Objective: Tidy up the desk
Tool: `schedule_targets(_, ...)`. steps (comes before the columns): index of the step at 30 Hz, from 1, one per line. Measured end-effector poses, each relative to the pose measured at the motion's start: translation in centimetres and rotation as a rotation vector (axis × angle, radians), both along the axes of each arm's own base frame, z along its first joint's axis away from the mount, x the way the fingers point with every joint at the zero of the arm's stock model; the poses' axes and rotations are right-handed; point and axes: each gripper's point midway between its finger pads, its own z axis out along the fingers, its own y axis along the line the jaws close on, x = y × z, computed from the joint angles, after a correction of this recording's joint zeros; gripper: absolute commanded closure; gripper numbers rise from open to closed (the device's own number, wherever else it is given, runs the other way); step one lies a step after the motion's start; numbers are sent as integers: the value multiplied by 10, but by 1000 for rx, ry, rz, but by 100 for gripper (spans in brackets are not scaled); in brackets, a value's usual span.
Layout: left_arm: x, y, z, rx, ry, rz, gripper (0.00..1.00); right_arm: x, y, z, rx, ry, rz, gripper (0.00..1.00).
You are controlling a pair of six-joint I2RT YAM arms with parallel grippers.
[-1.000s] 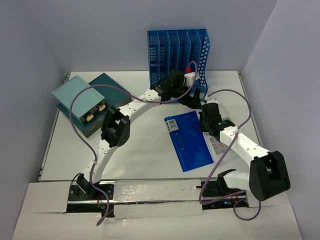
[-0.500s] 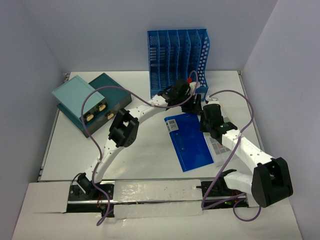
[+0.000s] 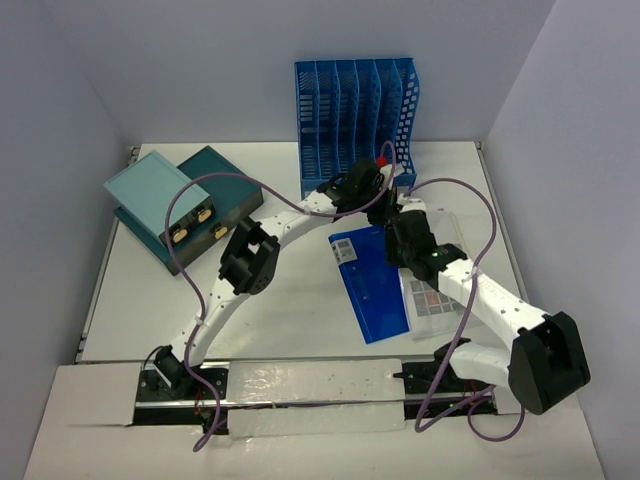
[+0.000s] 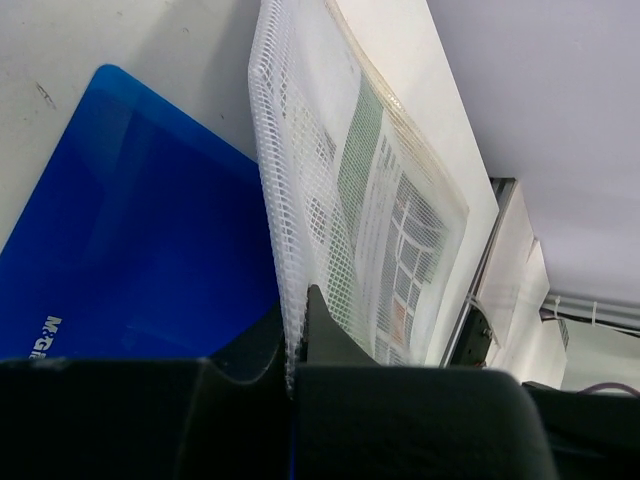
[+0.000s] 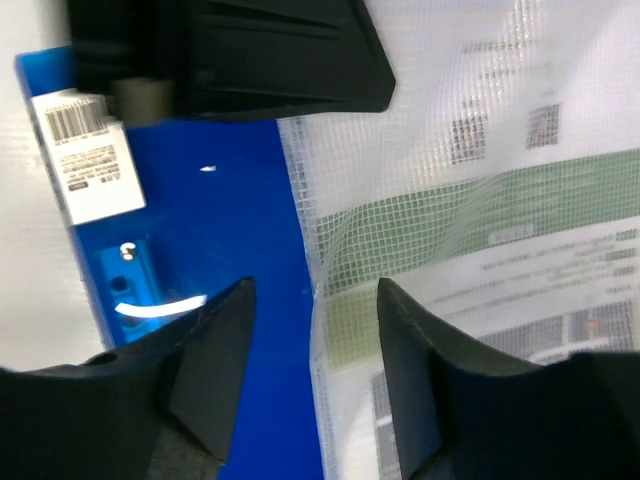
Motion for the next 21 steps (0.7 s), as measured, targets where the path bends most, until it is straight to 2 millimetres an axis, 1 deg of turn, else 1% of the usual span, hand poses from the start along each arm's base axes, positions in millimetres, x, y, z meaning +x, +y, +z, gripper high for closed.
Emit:
schedule_targets(2, 0, 0, 0, -2, 2, -2, 100, -1, 7, 5, -49, -16, 15, 33)
schedule_targets(6, 2, 2, 2, -8, 17, -1, 100, -3, 17, 8, -148, -30, 31, 31)
schedule_targets(7, 2, 3, 3, -11, 23, -1, 100, -4, 16, 7, -171, -27, 22, 31)
schedule_targets(11, 3, 6, 8, -26, 51, -3, 100, -1, 0, 1, -270, -8, -49, 31)
schedule_targets(14, 4, 9, 17, -45, 78, -4, 100, -1, -10, -5, -344, 7, -89, 29)
schedule_targets(18, 3, 12, 38, -79, 96, -10, 100, 1, -19, -11, -427, 18, -134, 31)
schedule_targets(19, 2, 13, 45, -88, 96, -12, 100, 2, -22, -12, -446, 18, -149, 33)
schedule_targets(21, 2, 14, 55, -100, 95, -7, 100, 7, -24, -6, -466, -18, -185, 39)
